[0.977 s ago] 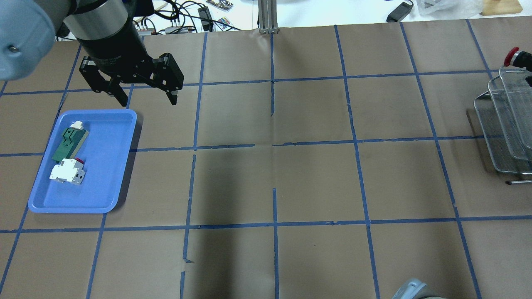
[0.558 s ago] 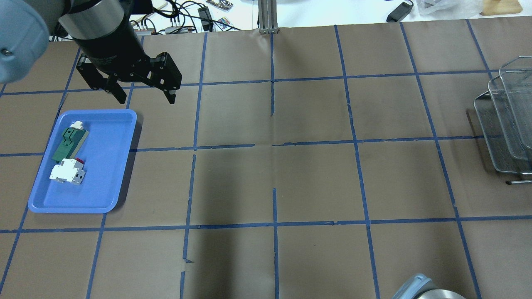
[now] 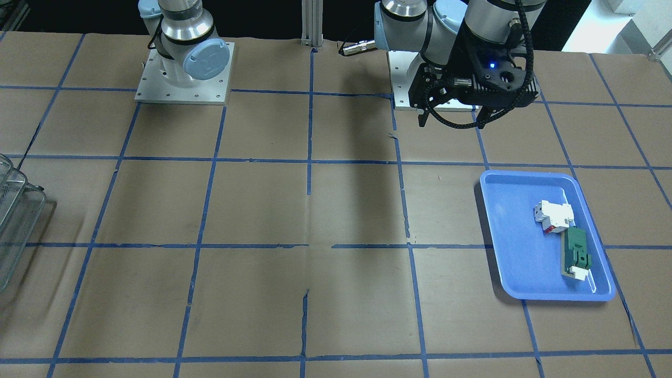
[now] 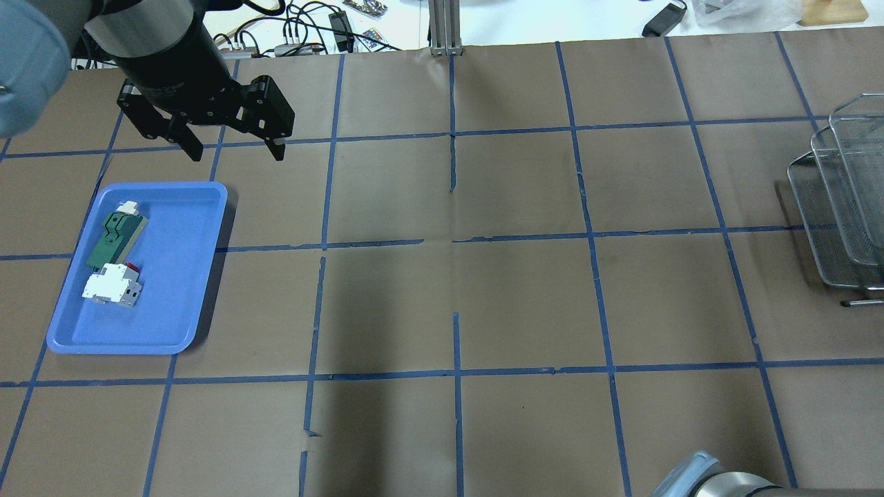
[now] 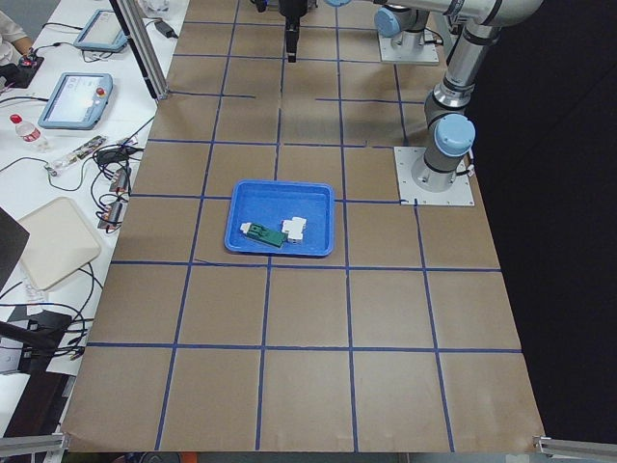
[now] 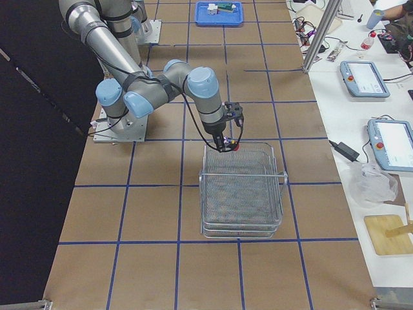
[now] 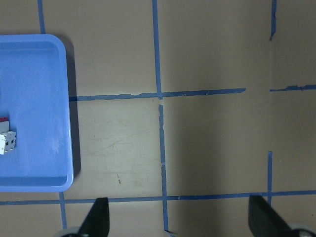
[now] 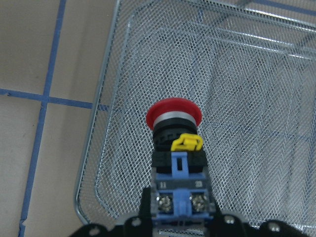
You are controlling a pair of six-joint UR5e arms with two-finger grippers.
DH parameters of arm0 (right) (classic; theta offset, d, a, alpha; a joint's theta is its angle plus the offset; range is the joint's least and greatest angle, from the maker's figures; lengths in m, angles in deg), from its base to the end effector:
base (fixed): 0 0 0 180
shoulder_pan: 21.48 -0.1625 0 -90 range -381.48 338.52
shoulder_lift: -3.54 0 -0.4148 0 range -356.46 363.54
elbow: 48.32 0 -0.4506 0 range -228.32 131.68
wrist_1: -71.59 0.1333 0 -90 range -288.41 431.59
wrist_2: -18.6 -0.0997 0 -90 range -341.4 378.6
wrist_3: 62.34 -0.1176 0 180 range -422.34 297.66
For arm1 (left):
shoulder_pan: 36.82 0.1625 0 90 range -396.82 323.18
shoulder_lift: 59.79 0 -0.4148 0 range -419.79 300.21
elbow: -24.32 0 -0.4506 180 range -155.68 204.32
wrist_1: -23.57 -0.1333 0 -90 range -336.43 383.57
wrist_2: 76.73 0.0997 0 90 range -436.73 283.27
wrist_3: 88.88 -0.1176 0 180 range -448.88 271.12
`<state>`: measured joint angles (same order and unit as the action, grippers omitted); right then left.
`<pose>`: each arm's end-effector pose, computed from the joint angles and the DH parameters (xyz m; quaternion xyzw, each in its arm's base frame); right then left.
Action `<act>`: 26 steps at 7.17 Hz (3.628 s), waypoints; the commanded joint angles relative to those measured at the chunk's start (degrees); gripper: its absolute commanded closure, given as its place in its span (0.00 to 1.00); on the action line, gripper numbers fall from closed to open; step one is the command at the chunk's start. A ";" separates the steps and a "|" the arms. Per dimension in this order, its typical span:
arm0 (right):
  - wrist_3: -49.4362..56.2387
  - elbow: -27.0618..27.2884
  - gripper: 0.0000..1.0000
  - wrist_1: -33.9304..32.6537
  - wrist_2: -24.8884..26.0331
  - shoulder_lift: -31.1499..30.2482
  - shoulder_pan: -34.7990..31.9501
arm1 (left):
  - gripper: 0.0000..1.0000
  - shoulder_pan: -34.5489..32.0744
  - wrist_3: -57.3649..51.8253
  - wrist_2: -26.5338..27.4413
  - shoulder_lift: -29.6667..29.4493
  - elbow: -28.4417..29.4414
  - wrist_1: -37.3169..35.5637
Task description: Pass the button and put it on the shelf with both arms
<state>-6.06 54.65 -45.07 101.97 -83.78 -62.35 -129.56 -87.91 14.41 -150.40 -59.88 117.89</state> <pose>-0.3375 -0.4863 0.3597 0.0675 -0.9914 0.1038 0.0413 -0.1573 -0.5477 0.5020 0.0154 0.9998 -0.0079 0.0097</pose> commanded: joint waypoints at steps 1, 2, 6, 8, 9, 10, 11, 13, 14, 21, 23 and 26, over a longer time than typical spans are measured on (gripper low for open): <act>-4.84 0.04 0.90 -0.32 0.83 1.28 -0.17 | 0.00 -0.06 0.00 -0.08 -0.08 0.00 -0.10; -4.86 -0.05 0.63 -0.58 0.57 1.45 -0.26 | 0.00 0.02 0.00 -0.17 -0.08 0.00 -0.10; -4.94 -3.03 0.00 1.34 1.53 2.25 -0.44 | 0.00 0.11 0.00 -0.26 -0.08 0.00 -1.07; -9.30 -5.14 0.00 9.47 1.98 -1.59 -1.92 | 0.00 0.11 0.00 -0.34 -0.08 0.09 -1.07; -11.95 -5.76 0.00 13.87 1.97 -4.58 -5.68 | 0.00 0.11 0.00 -0.34 -0.08 0.09 -1.07; -13.19 -5.42 0.00 14.35 2.50 -6.44 -10.76 | 0.00 0.28 0.00 -0.52 -0.08 0.09 -1.07; -20.43 -5.33 0.00 17.58 5.46 -7.93 -15.77 | 0.00 0.81 -1.31 -1.83 -0.08 0.26 -1.07; -38.78 -5.41 0.00 21.82 6.02 -9.62 -29.99 | 0.00 1.96 -3.52 -2.81 -0.08 0.70 -1.07; -44.35 -5.24 0.00 22.00 6.02 -9.62 -35.89 | 0.00 2.04 -3.61 -2.98 -0.08 0.79 -1.07; -55.39 -4.71 0.00 31.93 7.15 -10.58 -50.01 | 0.00 1.78 -3.52 -2.89 -0.08 0.70 -1.07; -55.39 -5.23 0.00 32.03 8.82 -10.32 -49.84 | 0.00 1.78 -3.52 -2.89 -0.08 0.70 -1.07; -55.39 -5.24 0.00 31.85 9.36 -10.41 -48.34 | 0.00 1.78 -3.52 -2.81 0.00 0.61 -1.07</act>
<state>-61.43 49.44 -13.28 111.62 -94.16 -110.98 -127.78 -91.43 11.53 -150.47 -59.21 116.82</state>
